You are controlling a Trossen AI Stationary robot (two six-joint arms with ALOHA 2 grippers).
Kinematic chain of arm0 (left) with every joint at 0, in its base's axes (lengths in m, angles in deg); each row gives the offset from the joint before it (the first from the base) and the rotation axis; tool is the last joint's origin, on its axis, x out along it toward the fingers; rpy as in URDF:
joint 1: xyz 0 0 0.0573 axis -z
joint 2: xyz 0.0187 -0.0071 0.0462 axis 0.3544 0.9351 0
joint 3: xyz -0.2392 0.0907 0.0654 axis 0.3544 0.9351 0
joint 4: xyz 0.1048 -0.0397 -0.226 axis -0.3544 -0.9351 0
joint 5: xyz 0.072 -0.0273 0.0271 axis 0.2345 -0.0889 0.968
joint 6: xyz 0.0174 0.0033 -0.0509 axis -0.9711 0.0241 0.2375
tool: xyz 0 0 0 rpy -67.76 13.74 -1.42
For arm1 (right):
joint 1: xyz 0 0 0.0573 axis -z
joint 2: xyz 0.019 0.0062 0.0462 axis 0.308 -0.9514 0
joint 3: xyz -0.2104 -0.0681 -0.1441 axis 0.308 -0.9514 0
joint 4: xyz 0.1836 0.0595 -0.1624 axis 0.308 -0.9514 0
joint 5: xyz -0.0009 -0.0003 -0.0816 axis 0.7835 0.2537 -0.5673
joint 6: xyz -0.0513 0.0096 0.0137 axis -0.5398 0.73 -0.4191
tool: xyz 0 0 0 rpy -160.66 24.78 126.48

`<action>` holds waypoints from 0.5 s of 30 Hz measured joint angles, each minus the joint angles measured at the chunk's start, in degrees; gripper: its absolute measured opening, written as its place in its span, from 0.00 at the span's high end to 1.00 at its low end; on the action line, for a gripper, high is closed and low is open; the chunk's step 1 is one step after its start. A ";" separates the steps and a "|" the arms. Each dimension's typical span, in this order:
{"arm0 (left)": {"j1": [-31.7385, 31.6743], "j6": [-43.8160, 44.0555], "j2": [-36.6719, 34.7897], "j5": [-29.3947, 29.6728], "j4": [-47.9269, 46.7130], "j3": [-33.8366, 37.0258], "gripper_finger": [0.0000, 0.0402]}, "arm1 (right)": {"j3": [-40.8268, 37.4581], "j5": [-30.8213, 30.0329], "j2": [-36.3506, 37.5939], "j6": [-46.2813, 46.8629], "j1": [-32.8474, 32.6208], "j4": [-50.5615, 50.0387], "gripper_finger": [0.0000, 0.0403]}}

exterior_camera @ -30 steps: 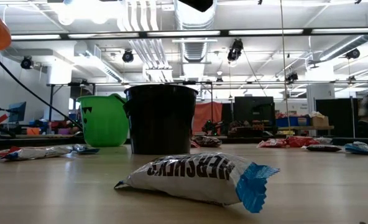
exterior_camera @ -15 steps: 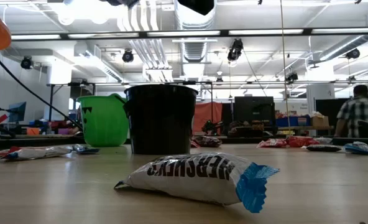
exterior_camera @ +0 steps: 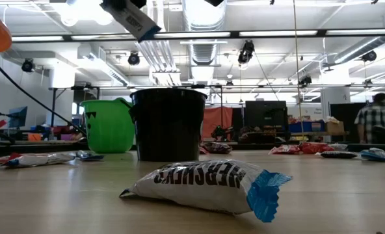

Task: Sort candy
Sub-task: Put the white chocolate into the green bucket

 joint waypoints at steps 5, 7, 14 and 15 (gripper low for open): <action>-2.67 -2.44 -0.99 0.00 -1.18 0.00 1.00 | -0.09 -2.32 1.19 -0.75 0.80 -2.33 0.51; -4.00 -3.45 -1.73 0.02 -2.05 0.00 1.00 | -0.09 -2.47 1.62 -1.07 1.34 -3.13 0.51; -10.27 -7.93 -4.79 0.22 -5.15 -0.07 1.00 | -0.15 -2.55 1.95 -1.64 3.43 -5.47 0.51; -11.28 -8.73 -5.14 0.28 -5.48 -0.09 1.00 | -0.17 -2.56 1.97 -1.70 3.73 -5.47 0.51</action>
